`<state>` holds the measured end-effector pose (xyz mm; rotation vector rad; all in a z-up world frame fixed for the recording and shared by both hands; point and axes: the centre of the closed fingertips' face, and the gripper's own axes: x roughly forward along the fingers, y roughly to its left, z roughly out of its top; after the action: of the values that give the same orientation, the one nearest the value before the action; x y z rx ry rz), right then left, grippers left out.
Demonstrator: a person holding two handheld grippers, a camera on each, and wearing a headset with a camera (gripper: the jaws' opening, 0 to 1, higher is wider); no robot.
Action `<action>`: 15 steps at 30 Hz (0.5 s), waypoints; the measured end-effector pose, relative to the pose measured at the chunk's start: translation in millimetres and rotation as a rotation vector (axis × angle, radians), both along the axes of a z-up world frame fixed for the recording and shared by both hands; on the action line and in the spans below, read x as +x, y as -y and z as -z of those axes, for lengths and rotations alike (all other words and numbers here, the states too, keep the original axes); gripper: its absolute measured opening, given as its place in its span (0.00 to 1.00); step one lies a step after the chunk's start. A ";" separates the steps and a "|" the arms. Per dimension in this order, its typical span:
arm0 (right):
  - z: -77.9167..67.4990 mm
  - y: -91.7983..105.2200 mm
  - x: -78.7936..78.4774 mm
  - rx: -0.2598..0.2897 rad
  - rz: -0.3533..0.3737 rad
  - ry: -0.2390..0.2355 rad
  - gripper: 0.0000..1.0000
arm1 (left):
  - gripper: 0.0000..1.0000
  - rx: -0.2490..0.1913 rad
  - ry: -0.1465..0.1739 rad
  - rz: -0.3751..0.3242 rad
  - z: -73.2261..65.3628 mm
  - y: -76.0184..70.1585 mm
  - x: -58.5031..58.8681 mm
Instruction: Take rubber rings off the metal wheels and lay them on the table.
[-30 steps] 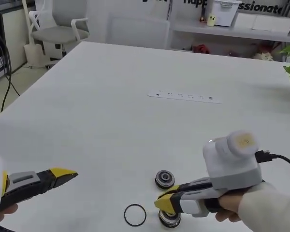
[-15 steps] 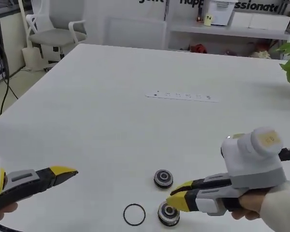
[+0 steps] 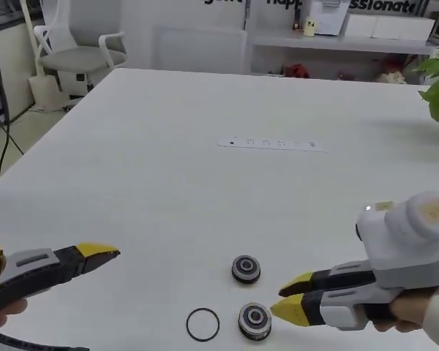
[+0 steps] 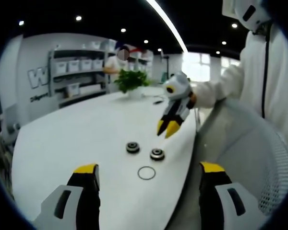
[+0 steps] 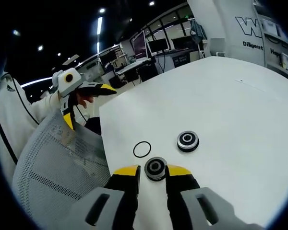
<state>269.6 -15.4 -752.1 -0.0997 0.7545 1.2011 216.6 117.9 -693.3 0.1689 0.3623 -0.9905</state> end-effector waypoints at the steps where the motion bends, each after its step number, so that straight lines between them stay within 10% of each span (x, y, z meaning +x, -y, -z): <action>1: 1.1 0.9 0.3 0.003 0.003 -0.002 0.20 | 0.87 -0.003 -0.001 0.008 -1.5 1.5 -0.1; 15: 21.6 6.6 -2.6 -0.015 -0.015 0.002 0.24 | 0.88 -0.028 0.057 0.089 -36.3 26.7 7.7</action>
<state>267.0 -22.1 -773.7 -0.1193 0.7623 1.2098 224.2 91.2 -657.0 0.1888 0.2910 -1.0759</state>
